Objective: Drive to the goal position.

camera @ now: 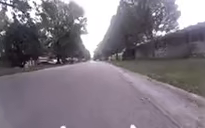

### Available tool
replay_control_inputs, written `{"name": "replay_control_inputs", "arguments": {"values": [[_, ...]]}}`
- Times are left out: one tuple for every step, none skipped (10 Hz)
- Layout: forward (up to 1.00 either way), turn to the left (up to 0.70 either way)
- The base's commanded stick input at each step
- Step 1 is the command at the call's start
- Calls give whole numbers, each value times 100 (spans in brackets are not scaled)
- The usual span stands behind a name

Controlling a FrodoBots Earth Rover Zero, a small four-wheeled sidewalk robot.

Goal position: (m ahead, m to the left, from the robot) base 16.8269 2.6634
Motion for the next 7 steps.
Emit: {"name": "replay_control_inputs", "arguments": {"values": [[100,0],[100,0],[100,0],[100,-1],[100,-5],[100,-39],[100,-28]]}}
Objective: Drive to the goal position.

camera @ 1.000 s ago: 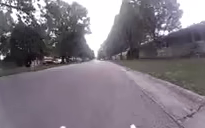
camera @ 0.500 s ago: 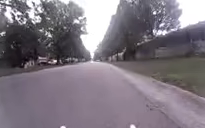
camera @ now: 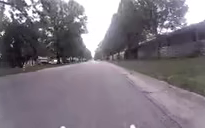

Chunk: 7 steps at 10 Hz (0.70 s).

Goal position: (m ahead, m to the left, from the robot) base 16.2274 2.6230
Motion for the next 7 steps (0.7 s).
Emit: {"name": "replay_control_inputs", "arguments": {"values": [[100,-3],[100,0],[100,0],[100,0],[100,0],[100,0],[100,0]]}}
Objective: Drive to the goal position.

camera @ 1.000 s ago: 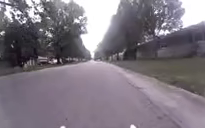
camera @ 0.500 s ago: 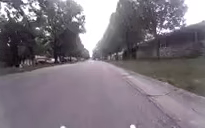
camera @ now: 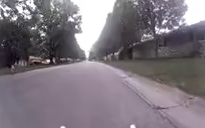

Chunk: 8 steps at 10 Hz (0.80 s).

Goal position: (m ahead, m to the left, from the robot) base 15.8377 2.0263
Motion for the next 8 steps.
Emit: {"name": "replay_control_inputs", "arguments": {"values": [[100,0],[100,0],[100,0],[100,0],[100,0],[100,0],[100,0],[100,0]]}}
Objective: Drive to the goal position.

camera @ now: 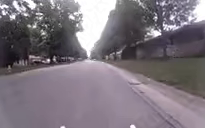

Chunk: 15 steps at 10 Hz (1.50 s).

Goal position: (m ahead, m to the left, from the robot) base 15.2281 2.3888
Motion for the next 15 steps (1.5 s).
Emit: {"name": "replay_control_inputs", "arguments": {"values": [[100,0],[100,0],[100,0],[100,0],[100,0],[100,0],[100,0],[100,0],[100,0],[100,0],[100,0],[100,0],[100,-1],[100,-2],[100,-3]]}}
